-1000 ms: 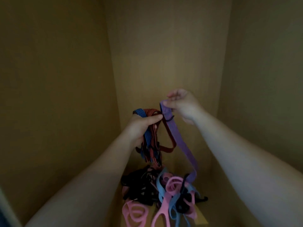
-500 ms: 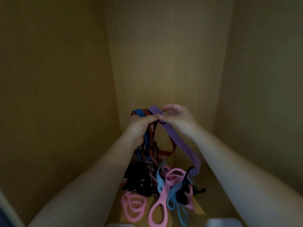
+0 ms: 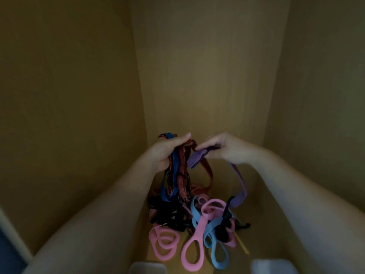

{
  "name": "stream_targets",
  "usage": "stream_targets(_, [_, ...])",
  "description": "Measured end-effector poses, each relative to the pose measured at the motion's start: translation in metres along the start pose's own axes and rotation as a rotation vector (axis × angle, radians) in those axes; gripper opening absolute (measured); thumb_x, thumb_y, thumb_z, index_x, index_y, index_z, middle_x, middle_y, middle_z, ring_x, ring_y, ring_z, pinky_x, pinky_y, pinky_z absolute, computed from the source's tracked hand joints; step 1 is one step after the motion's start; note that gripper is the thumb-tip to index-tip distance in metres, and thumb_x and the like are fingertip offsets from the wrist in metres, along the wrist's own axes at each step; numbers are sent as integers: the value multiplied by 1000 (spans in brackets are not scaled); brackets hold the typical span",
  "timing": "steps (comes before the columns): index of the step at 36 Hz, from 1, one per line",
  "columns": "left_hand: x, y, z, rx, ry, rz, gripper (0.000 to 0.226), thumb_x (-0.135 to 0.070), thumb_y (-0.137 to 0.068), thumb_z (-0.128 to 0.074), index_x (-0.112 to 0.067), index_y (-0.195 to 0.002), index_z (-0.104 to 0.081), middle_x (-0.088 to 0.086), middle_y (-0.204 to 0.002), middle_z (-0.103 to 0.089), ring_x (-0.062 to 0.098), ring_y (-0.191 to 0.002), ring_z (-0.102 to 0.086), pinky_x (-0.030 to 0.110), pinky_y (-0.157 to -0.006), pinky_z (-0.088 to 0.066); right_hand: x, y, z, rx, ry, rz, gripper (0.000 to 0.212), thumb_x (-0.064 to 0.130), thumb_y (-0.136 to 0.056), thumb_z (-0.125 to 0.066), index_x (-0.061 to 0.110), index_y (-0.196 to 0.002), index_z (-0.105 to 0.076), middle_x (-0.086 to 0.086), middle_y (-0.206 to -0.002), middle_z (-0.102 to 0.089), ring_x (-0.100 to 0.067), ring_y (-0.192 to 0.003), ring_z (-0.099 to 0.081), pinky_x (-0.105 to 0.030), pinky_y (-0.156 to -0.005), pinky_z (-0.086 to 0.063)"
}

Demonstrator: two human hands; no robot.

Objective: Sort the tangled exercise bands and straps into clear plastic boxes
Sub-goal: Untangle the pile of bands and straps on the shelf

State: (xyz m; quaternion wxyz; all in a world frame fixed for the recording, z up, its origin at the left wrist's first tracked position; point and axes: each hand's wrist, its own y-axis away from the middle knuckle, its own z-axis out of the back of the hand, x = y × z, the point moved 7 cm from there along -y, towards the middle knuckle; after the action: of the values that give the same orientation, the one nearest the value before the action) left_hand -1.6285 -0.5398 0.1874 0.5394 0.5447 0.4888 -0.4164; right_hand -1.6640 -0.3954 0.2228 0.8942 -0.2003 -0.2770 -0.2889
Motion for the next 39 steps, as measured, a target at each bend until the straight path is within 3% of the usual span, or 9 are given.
stream_targets(4, [6, 3, -7, 47, -28, -37, 24, -19, -78, -73, -1, -93, -68, 13, -86, -72, 20, -72, -71, 29, -61, -57, 15, -8, 2, -45, -112, 40, 32, -4, -84, -67, 14, -110, -65, -1, -103, -69, -11, -93, -65, -21, -91, -49])
stream_targets(8, [8, 4, -3, 40, -69, -115, 46, -18, -62, -81, 6, -100, -68, 22, -94, -70, 31, -83, -68, 45, -82, -57, 11, -16, 2, -89, -213, 65, 31, -11, -80, -67, 18, -89, -60, 0, -85, -66, -4, -74, -62, -25, -79, -50])
stream_targets(10, [11, 7, -5, 70, -56, -100, 35, -16, -64, -78, 1, -93, -71, 19, -88, -72, 29, -78, -70, 42, -77, -59, 8, -17, -1, -94, -221, 74, 32, -11, -80, -67, 20, -86, -61, 1, -84, -65, -1, -72, -62, -22, -78, -51])
stream_targets(17, [4, 4, 10, -6, 47, -151, 27, -17, -65, -79, -1, -86, -73, 15, -84, -67, 22, -67, -64, 30, -60, -56, -15, -8, -7, -5, -167, -29, 57, -14, -78, -67, 19, -122, -54, 6, -96, -64, 2, -79, -61, -15, -80, -48])
stream_targets(22, [-7, 5, 19, -62, 81, -173, 11, -9, -86, -67, 0, -82, -68, 5, -61, -69, 13, -52, -63, 23, -55, -56, -46, 8, 12, -233, -350, -32, 37, -6, -87, -60, 5, -122, -60, -3, -95, -63, 1, -76, -57, -12, -74, -44])
stream_targets(26, [0, 1, 26, -114, 85, -158, 15, -13, -81, -71, 0, -88, -68, 8, -70, -72, 17, -60, -69, 27, -56, -57, -45, 12, 31, -356, -472, 4, 22, 2, -93, -55, 5, -110, -68, 10, -74, -67, -3, -66, -48, -13, -63, -38])
stream_targets(30, [4, -3, 31, -153, 81, -151, 22, -22, -76, -77, -4, -88, -73, 11, -84, -74, 21, -72, -72, 32, -61, -57, -11, 3, 35, -223, -285, 73, 22, 2, -94, -55, 16, -103, -68, 15, -58, -61, 1, -54, -39, -14, -53, -32])
stream_targets(34, [-5, -2, 21, -133, 135, -193, 14, -16, -86, -70, -2, -86, -70, 10, -72, -71, 19, -57, -68, 27, -52, -54, 23, -11, 20, -83, -38, 171, 23, 12, -90, -64, 34, -95, -69, -8, -85, -65, -12, -81, -53, -25, -77, -41])
stream_targets(39, [-16, -1, 11, -92, 153, -239, 32, -16, -85, -70, 7, -107, -65, 22, -95, -69, 28, -76, -69, 37, -67, -59, 36, -26, 14, -109, -75, 196, 26, 8, -82, -72, 22, -103, -70, 3, -83, -52, -4, -78, -49, -14, -78, -38])
